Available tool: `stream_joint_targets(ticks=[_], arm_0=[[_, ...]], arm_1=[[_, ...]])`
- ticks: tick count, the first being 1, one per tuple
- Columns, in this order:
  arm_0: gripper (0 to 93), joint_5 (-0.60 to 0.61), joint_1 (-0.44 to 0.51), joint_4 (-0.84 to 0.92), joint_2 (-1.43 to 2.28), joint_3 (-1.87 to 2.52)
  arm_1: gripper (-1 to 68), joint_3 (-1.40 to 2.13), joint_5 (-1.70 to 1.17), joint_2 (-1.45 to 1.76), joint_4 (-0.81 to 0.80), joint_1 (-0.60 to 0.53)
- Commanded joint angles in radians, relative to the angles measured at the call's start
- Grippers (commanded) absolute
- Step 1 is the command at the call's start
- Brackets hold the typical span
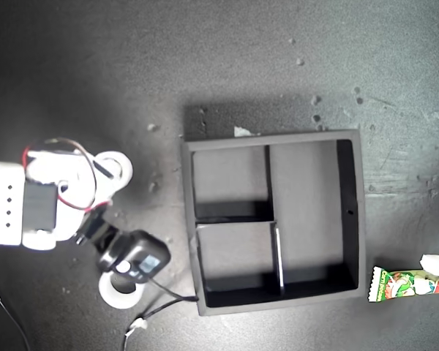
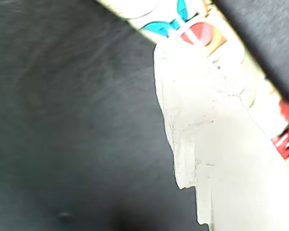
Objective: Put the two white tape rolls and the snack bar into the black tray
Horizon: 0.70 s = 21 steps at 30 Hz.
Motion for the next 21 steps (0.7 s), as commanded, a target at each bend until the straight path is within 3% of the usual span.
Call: stream_joint_targets(ticks=[1,7,13,18,21], arm_0=[[1.3,-0.008,-0.015,0.003,0.009,-0.025],[0.2,-0.009,-0.015,0.006,-0.055,-0.075],[0.1,-0.026,-0.006,0.118,0.066,-0.101],[0.1,0.008,0.023,0.357,0.218,-0.288],[0.1,0.060,0.048,0.502,0.235,-0.482]], arm_1=[[32.3,0.069,0.129,0.018,-0.141,-0.051],[32.7,0.233,0.230,0.018,-0.391,-0.117],[36.0,0.436,0.282,0.018,-0.652,-0.158],[36.4,0.499,0.287,0.018,-0.678,-0.163],[30.5,0.532,0.287,0.018,-0.678,-0.146]])
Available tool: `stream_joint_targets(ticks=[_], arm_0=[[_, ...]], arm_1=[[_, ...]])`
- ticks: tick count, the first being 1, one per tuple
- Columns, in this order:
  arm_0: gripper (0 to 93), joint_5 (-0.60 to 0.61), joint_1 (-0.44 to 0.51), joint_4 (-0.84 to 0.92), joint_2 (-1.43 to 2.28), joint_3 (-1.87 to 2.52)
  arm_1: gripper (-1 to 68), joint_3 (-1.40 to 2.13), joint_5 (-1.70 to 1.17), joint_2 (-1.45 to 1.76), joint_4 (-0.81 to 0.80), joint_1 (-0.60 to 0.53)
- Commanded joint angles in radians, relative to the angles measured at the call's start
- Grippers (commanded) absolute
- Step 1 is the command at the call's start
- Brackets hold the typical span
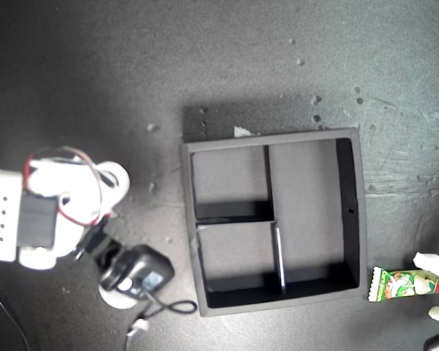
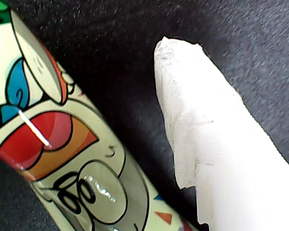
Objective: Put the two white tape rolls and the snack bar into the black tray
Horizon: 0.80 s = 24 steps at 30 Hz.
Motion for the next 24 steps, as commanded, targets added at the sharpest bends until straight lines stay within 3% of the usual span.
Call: stream_joint_targets(ticks=[1,6,10,16,24], arm_0=[[0.1,0.061,0.034,0.160,0.046,-0.273],[0.1,0.153,0.072,0.416,-0.186,-0.770],[0.1,0.206,0.086,0.502,-0.365,-1.011],[0.1,0.166,0.077,0.500,-0.403,-0.925],[0.1,0.189,0.046,0.500,-0.480,-1.003]], arm_1=[[26.3,0.021,-0.002,0.017,-0.018,0.018],[0.0,0.083,-0.006,0.018,0.002,0.077],[-0.5,-0.026,-0.055,0.018,0.216,0.161],[-0.6,-0.299,0.044,0.052,0.726,0.270],[-0.6,-0.565,0.124,0.061,0.979,0.431]])
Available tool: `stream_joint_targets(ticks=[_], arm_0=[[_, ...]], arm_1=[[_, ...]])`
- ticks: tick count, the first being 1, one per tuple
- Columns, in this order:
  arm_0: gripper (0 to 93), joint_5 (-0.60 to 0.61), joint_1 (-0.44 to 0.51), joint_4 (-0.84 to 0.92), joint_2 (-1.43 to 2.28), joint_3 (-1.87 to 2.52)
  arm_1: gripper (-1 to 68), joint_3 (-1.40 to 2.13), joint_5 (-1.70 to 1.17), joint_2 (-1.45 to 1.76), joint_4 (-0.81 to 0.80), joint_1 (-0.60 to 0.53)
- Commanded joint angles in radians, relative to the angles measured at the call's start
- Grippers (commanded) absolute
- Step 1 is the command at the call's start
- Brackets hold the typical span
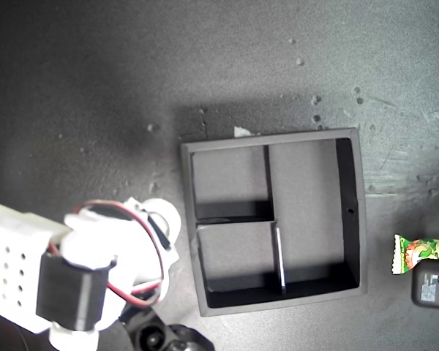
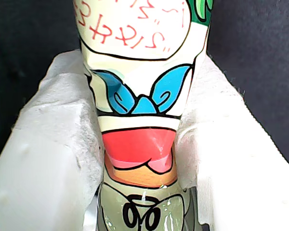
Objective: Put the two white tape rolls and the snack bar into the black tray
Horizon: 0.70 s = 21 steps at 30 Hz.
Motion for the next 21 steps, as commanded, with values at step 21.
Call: stream_joint_targets(ticks=[21], arm_0=[[0.8,0.193,0.092,0.015,-0.445,-0.715]], arm_1=[[-0.6,-0.101,0.290,0.021,-0.175,0.256]])
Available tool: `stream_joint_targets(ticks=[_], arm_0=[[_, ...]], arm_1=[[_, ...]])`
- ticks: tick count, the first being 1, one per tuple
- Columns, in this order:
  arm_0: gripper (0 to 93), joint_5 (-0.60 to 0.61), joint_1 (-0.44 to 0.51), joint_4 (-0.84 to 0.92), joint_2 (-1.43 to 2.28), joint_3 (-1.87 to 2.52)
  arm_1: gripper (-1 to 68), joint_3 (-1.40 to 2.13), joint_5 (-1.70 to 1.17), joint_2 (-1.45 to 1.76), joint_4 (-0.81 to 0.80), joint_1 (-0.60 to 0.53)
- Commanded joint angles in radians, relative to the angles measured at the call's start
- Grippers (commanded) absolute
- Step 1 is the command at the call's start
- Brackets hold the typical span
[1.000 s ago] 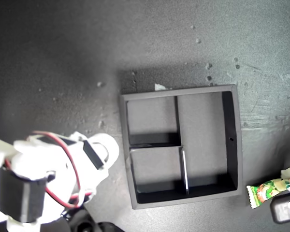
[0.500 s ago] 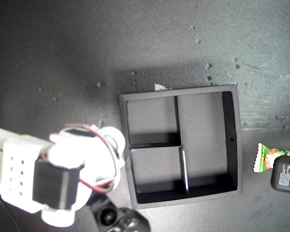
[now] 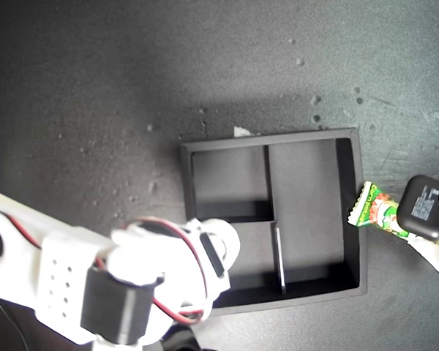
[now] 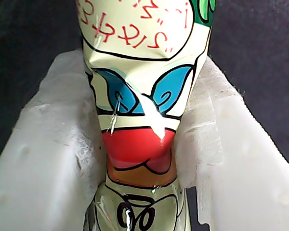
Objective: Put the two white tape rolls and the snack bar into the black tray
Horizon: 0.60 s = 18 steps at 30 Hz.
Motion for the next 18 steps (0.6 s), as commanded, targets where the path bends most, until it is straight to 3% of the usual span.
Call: stream_joint_targets(ticks=[1,11,18], arm_0=[[0.9,0.011,0.043,0.015,-0.057,-0.146],[13.7,-0.008,0.069,0.015,-0.224,-0.287],[16.7,-0.048,0.043,0.018,-0.150,-0.175]], arm_1=[[-0.6,-0.120,-0.077,0.021,0.103,0.054],[-0.6,-0.365,-0.842,0.018,0.160,0.262],[-0.6,-0.477,-1.289,0.012,0.160,0.276]])
